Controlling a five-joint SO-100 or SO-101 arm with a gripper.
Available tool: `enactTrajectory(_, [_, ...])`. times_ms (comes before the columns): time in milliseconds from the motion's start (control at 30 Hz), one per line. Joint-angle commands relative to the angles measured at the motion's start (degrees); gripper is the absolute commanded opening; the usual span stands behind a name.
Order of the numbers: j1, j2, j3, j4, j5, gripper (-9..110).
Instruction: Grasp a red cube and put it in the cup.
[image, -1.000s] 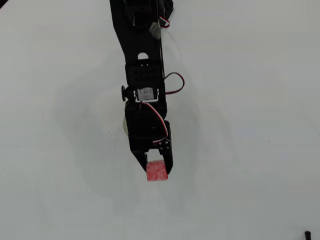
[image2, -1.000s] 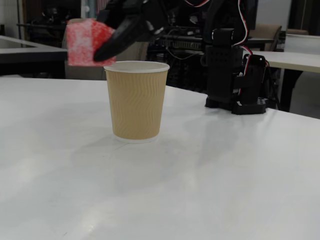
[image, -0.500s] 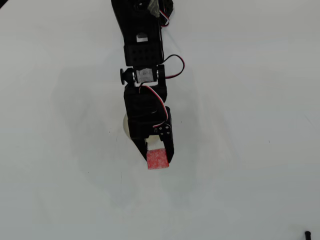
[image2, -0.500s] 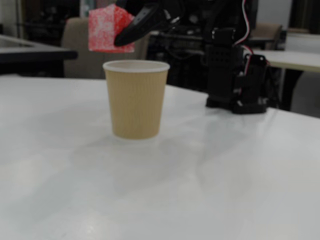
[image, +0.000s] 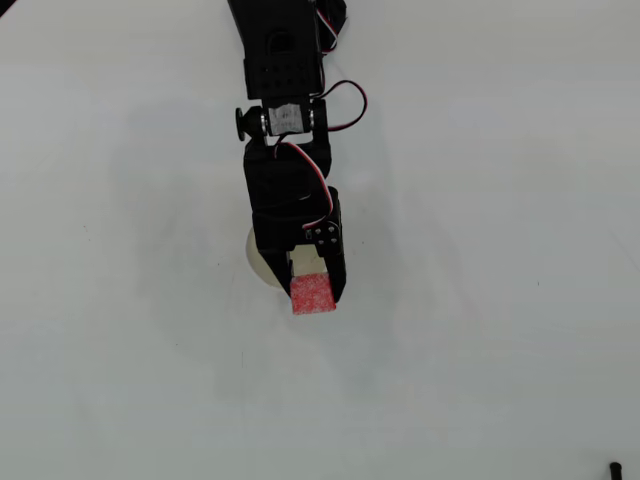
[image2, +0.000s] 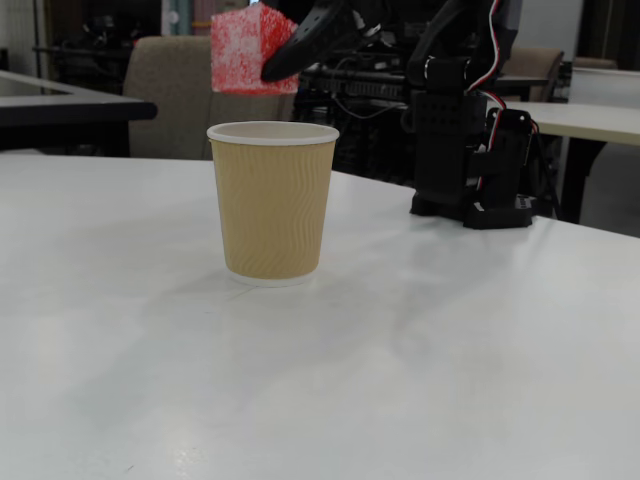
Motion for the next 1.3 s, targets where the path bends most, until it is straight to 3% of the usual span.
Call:
enactTrajectory(0, [0.53, 2.90, -0.70, 0.09, 0.44, 4])
enactTrajectory(1267, [3.69, 14.94, 1.05, 13.36, 0.70, 4])
